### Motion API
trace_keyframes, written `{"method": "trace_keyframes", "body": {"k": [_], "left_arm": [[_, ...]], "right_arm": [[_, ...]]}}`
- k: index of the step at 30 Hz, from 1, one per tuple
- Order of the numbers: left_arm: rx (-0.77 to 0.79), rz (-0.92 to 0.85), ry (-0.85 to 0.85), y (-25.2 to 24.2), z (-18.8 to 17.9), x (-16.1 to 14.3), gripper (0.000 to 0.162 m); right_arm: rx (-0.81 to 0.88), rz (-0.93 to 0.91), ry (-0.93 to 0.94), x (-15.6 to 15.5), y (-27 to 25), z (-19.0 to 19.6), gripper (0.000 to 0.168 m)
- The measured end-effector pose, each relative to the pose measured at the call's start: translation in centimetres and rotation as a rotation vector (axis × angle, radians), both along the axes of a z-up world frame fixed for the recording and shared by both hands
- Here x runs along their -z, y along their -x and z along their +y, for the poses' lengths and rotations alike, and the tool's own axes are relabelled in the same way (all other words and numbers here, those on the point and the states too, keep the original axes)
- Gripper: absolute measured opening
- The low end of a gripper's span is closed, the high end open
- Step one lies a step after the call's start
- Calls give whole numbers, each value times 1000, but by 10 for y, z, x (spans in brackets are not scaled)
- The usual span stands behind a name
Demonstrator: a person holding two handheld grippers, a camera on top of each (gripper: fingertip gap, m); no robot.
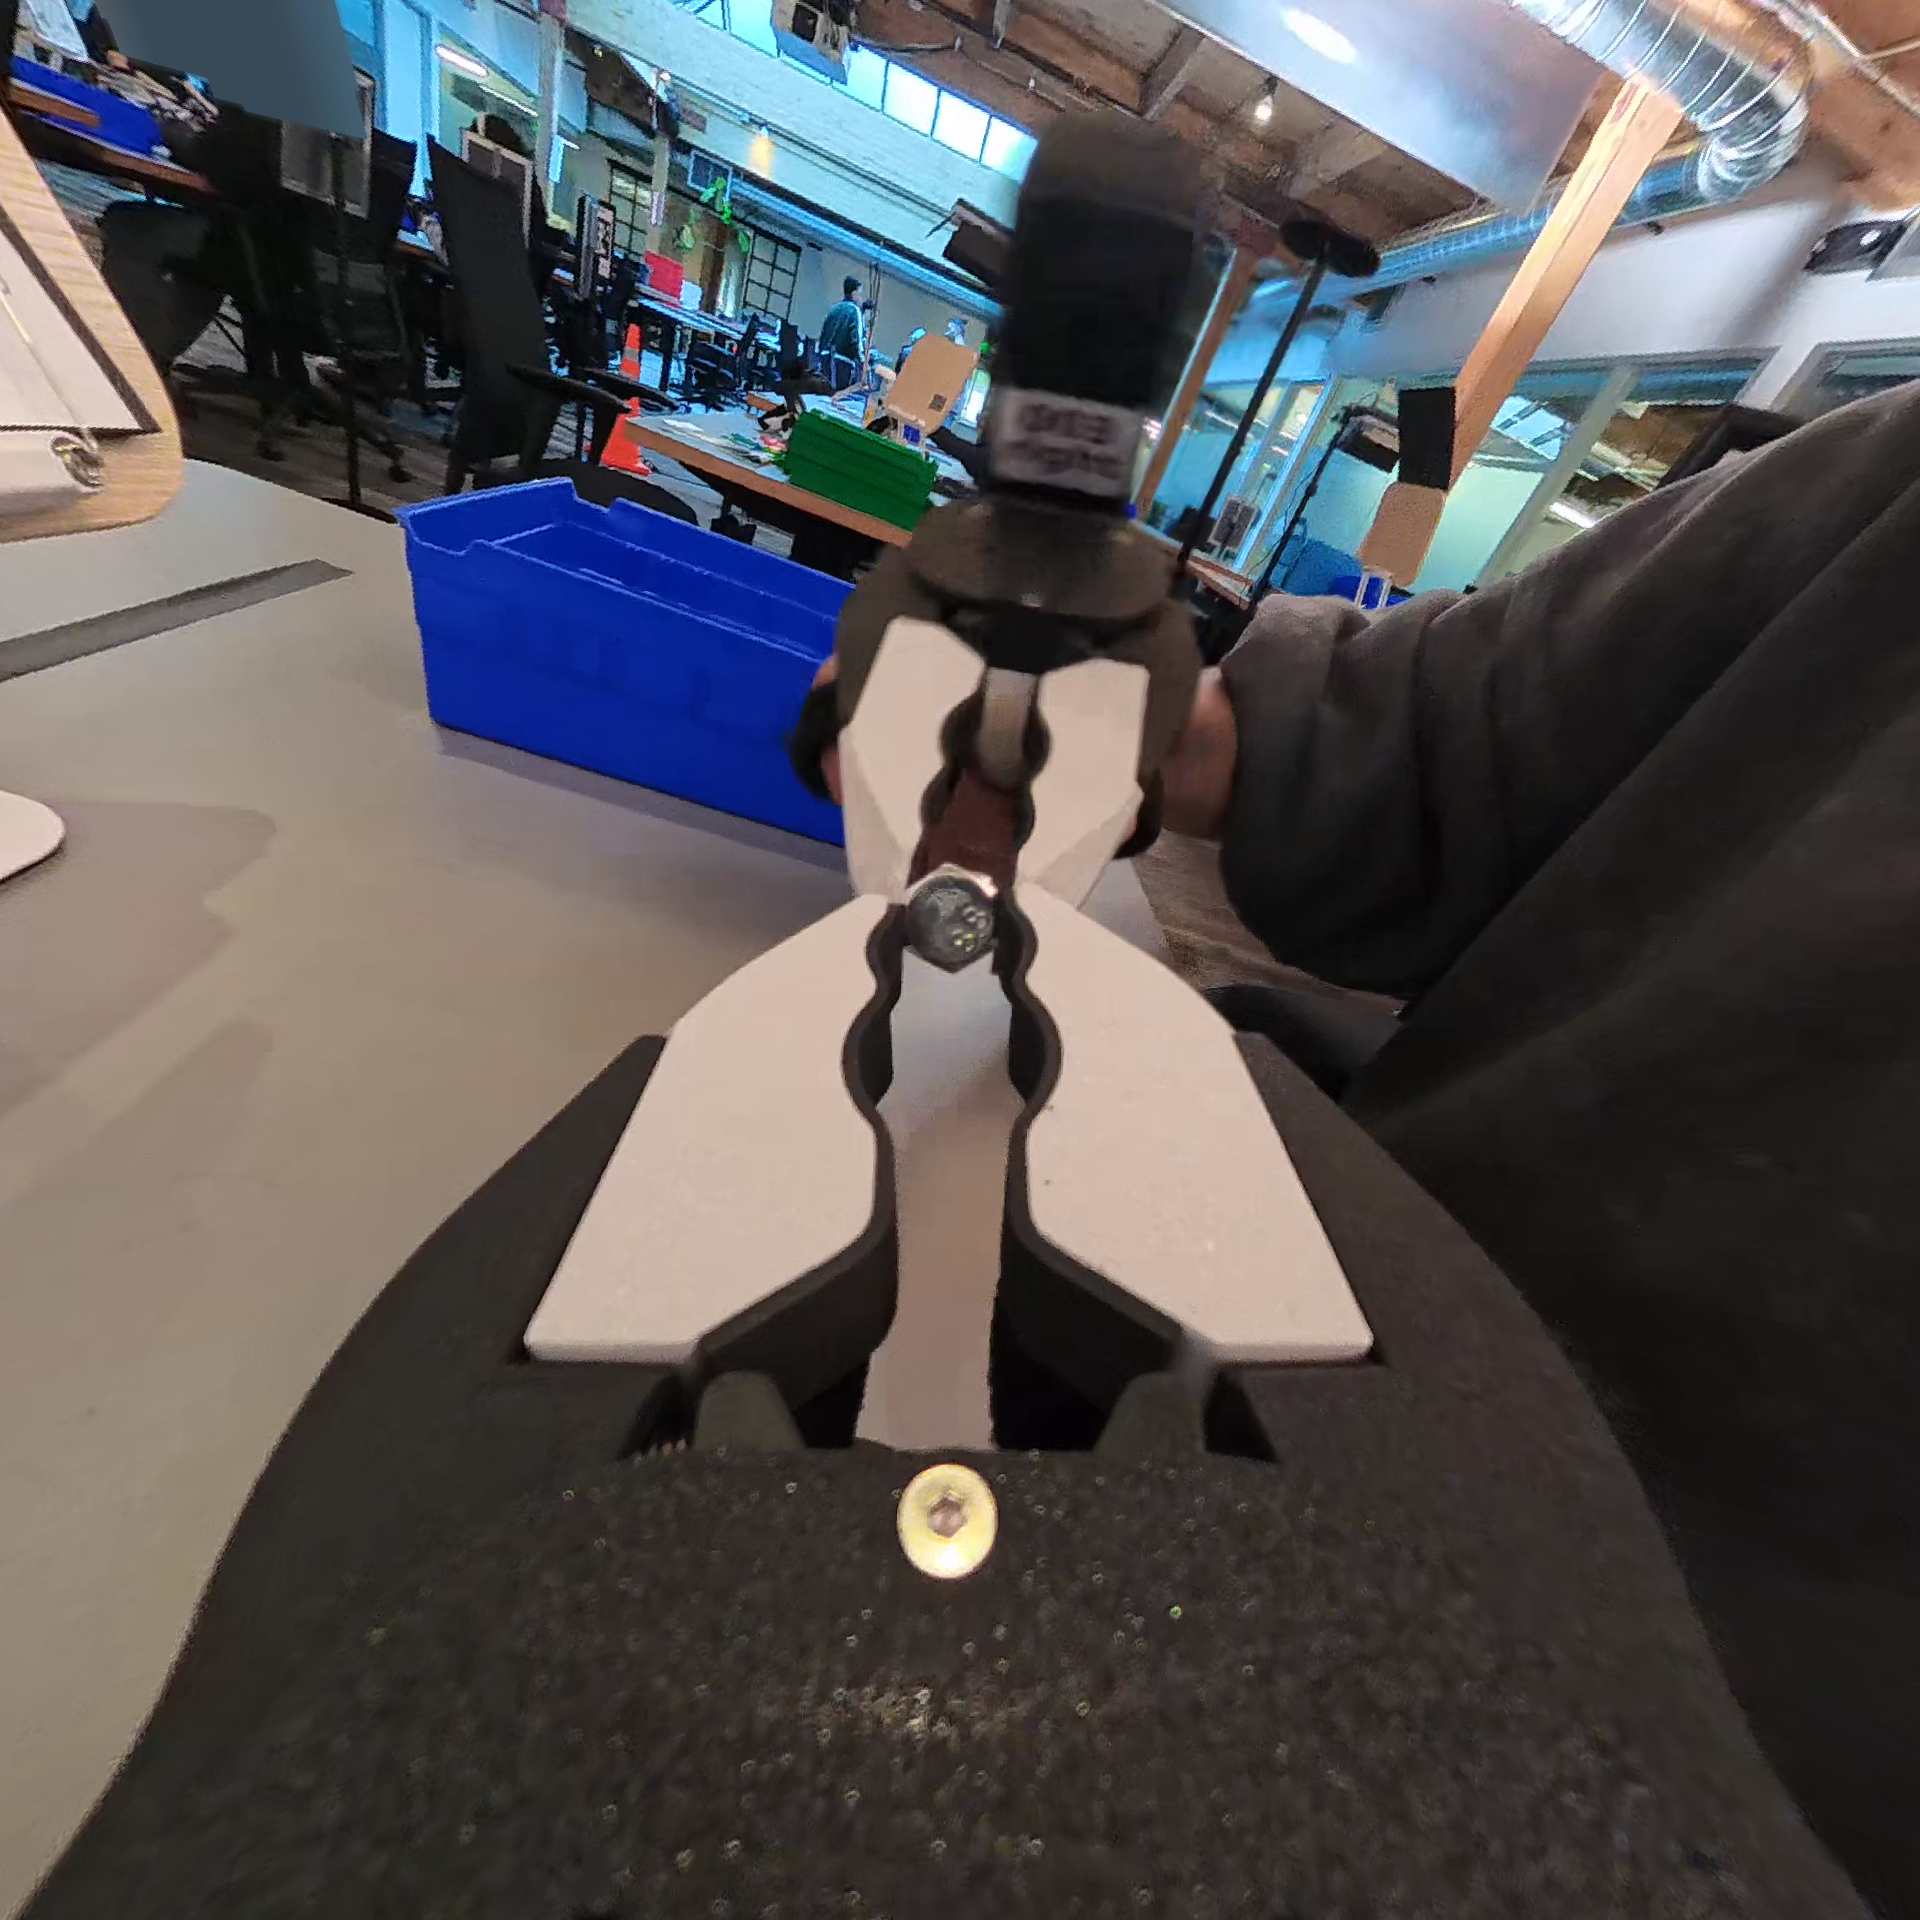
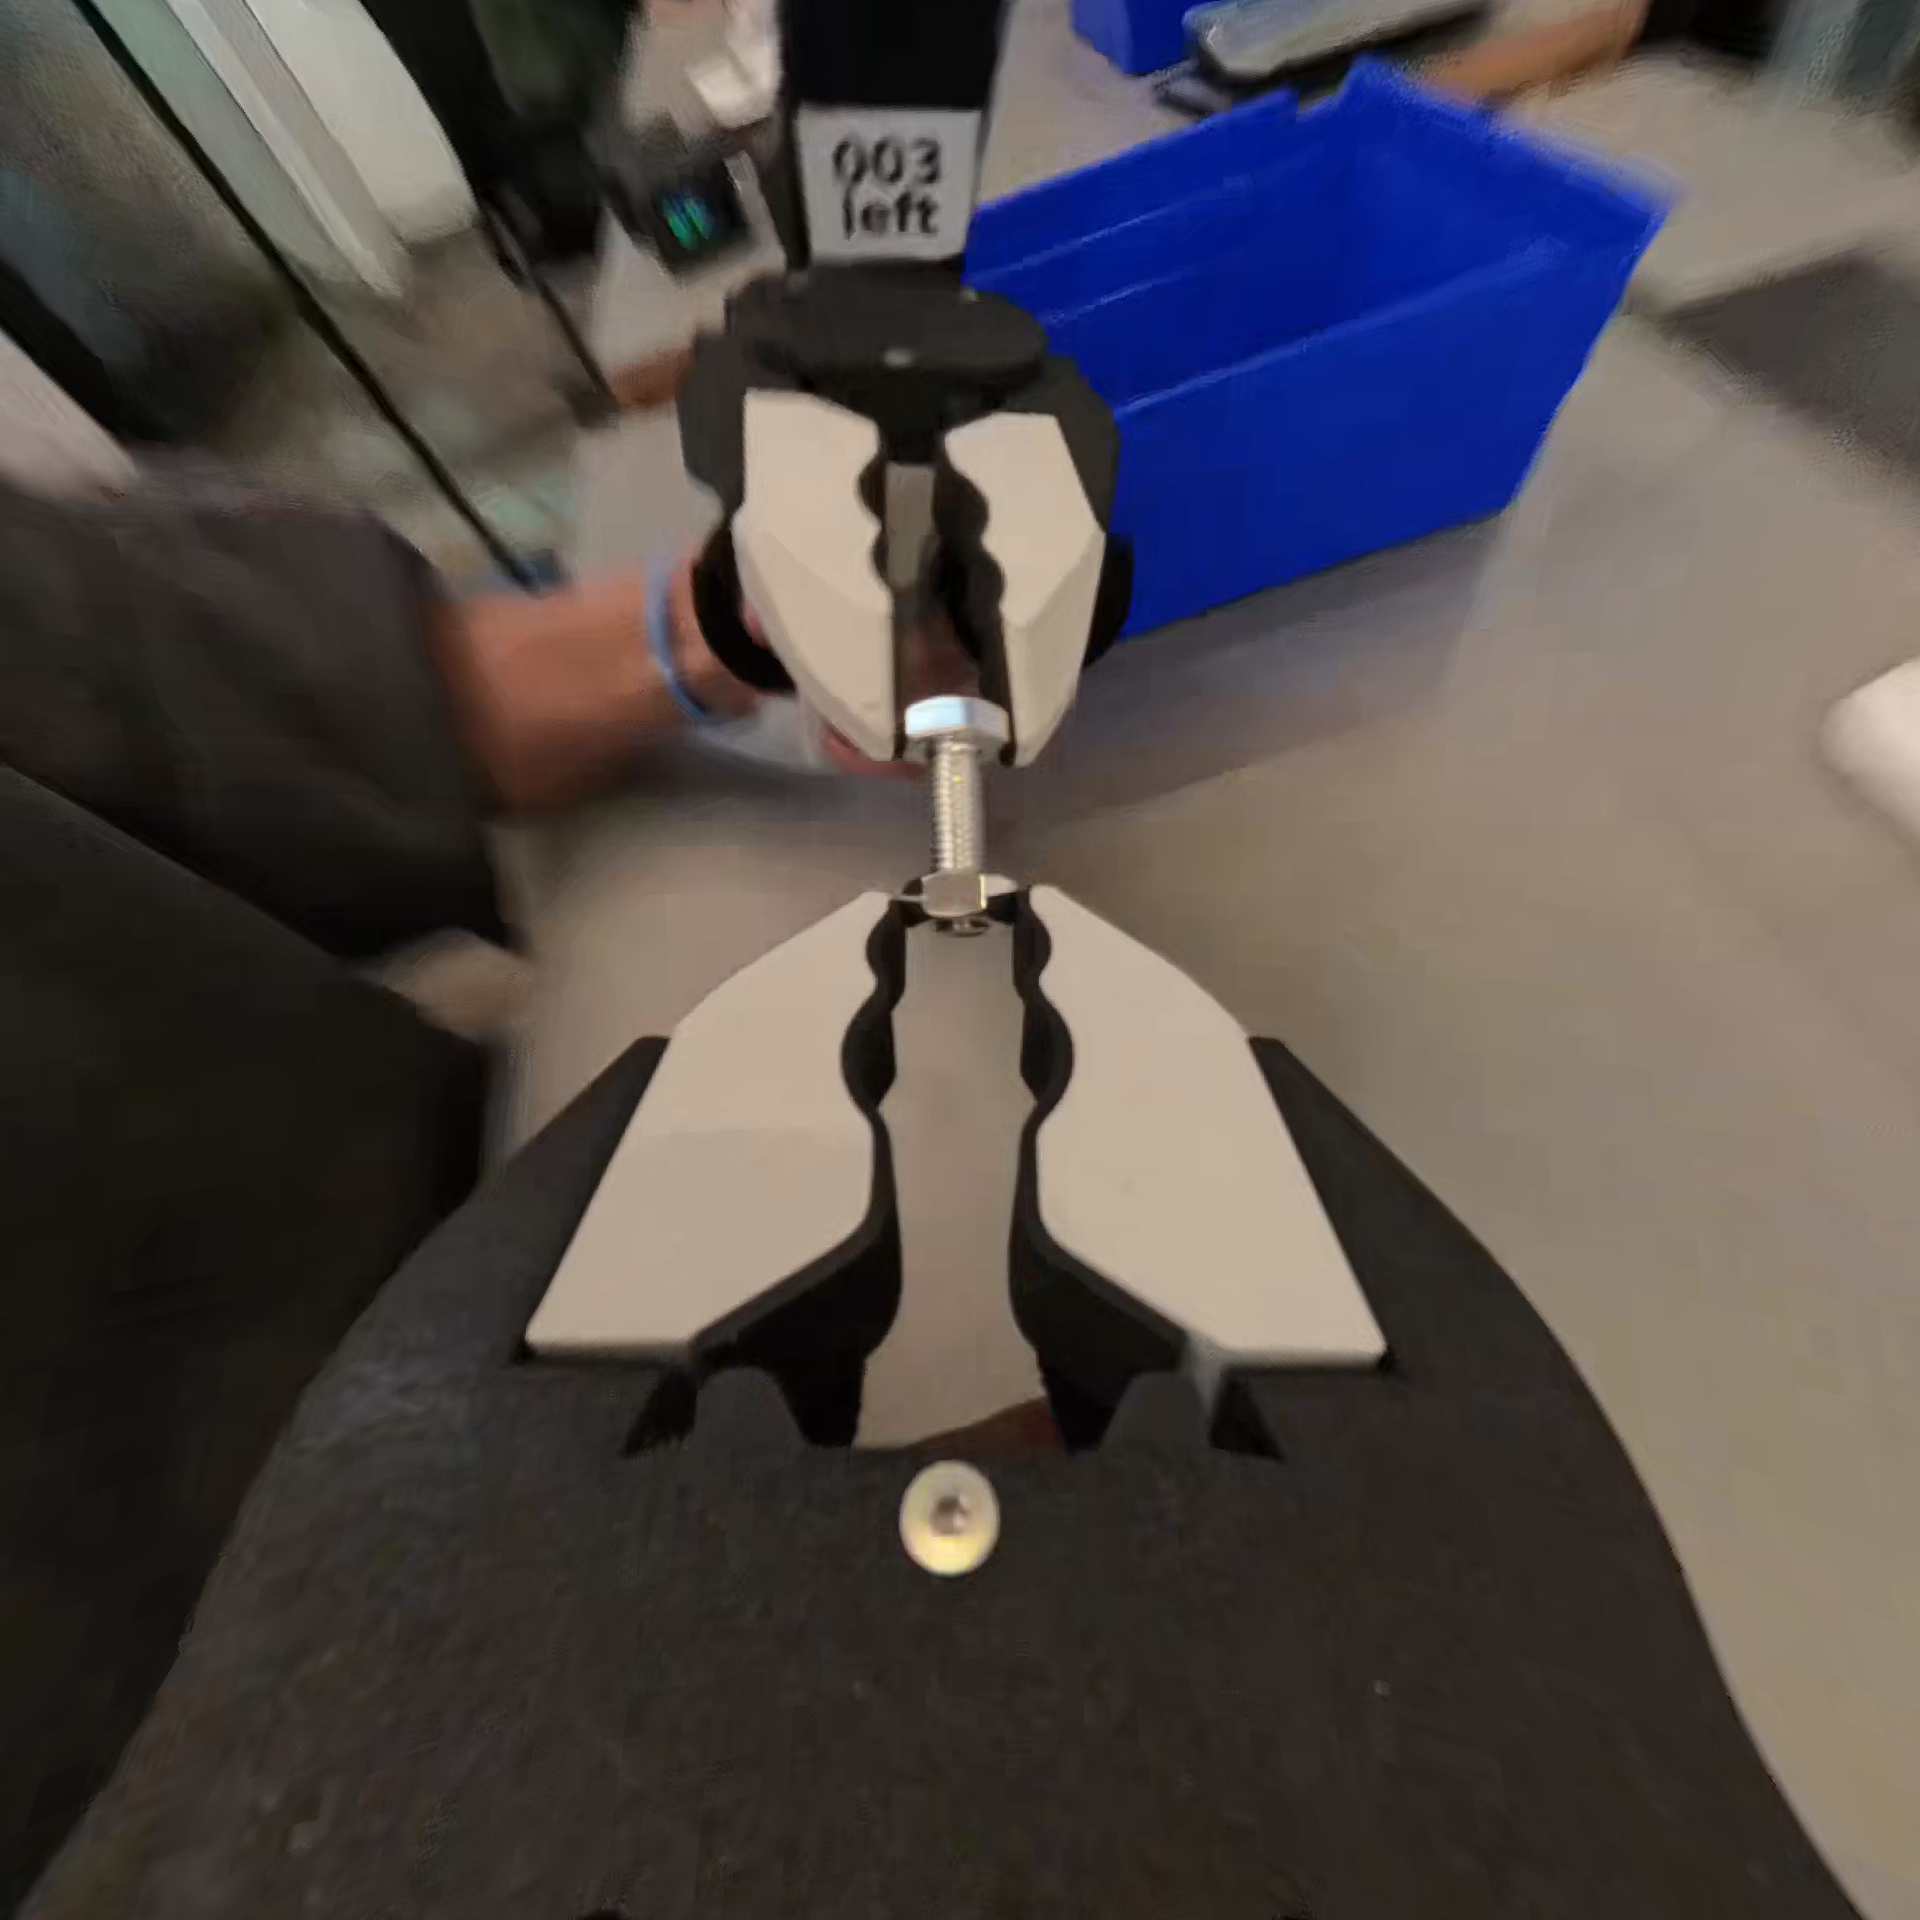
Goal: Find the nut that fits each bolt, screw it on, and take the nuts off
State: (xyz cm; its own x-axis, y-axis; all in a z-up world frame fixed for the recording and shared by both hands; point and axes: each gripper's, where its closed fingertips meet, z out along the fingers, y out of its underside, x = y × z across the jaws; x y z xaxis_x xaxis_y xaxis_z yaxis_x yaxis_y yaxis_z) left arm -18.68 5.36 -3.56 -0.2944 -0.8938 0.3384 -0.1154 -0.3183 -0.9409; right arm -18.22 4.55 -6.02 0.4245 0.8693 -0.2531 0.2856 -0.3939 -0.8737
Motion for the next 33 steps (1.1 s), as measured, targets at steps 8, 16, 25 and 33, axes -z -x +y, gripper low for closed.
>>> {"method": "trace_keyframes", "body": {"k": [8,16,25,33], "left_arm": [[-25,31,-65,-3,-1,6,17],[4,-44,75,3,6,-5,17],[68,-18,106,1,-3,1,17],[32,-8,40,2,-1,2,17]], "right_arm": [[-59,634,817,-17,-3,-3,36],[74,-108,-550,-17,-15,7,56],[40,-592,-1217,-21,-2,10,20],[26,75,-115,-20,3,7,20]]}}
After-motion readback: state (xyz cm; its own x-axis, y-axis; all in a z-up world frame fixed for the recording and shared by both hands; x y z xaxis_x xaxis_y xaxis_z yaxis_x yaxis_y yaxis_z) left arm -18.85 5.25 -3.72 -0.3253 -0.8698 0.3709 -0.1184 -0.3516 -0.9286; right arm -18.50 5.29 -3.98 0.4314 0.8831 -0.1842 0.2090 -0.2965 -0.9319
